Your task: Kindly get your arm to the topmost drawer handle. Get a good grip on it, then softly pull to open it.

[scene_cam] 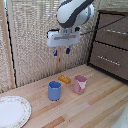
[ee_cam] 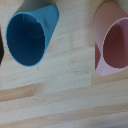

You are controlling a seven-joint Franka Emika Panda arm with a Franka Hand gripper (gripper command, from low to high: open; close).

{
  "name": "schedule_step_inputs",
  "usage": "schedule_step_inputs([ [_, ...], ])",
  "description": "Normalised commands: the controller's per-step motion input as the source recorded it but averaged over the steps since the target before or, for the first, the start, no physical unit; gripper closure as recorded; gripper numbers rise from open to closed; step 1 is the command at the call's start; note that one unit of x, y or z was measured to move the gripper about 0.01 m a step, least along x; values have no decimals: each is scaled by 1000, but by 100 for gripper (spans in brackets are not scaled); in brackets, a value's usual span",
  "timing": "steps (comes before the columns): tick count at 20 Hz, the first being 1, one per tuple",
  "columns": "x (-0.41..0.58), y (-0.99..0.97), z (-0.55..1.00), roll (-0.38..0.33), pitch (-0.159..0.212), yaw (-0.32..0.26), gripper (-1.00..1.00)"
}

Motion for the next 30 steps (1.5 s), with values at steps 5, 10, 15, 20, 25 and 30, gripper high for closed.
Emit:
schedule_step_inputs([
  [5,-306,-317,46,-280,-98,128,-100],
  [10,-162,-350,81,-330,-122,117,-100],
  [15,-112,-359,27,-345,-148,116,-100],
  [20,-108,-373,3,-355,-131,103,-100],
  [25,-147,-394,0,-366,-72,76,-100],
  [30,-230,-397,0,-375,-42,78,-100],
])
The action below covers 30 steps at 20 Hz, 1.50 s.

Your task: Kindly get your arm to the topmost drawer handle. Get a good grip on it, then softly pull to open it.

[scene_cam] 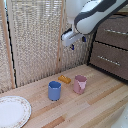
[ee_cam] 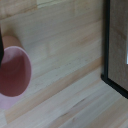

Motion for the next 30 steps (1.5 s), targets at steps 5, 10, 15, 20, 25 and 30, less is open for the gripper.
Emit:
schedule_step_inputs([
  [5,-258,-334,0,-375,-31,89,-100],
  [10,-270,-309,0,-375,-23,92,-100],
  [15,-263,-298,-26,-375,-14,89,-100],
  [20,-256,-295,-91,-375,0,75,-100],
  [25,-245,-301,-123,-375,10,52,-100],
  [30,-201,-291,-90,-375,73,5,-100],
])
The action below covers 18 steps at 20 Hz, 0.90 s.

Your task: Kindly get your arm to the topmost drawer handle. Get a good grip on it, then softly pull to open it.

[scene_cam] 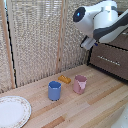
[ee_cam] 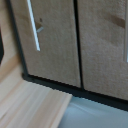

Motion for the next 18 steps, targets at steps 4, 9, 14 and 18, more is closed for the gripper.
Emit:
schedule_step_inputs([
  [4,-203,-294,-51,-375,65,14,-100],
  [9,-175,-444,9,-347,7,57,-100],
  [14,-31,-451,65,-207,-29,126,-100],
  [18,0,-476,126,-127,-14,152,-100],
])
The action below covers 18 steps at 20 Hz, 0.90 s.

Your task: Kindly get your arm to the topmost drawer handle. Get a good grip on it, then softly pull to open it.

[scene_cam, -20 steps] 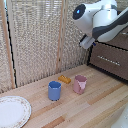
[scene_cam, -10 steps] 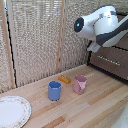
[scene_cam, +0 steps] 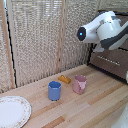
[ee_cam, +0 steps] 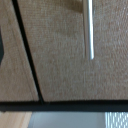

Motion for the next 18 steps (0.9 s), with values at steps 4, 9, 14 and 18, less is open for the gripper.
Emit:
schedule_step_inputs([
  [4,0,-626,299,-34,48,150,-100],
  [9,11,-790,478,8,124,94,-100],
  [14,441,-721,339,52,82,49,-100],
  [18,688,-402,56,6,13,32,-100],
])
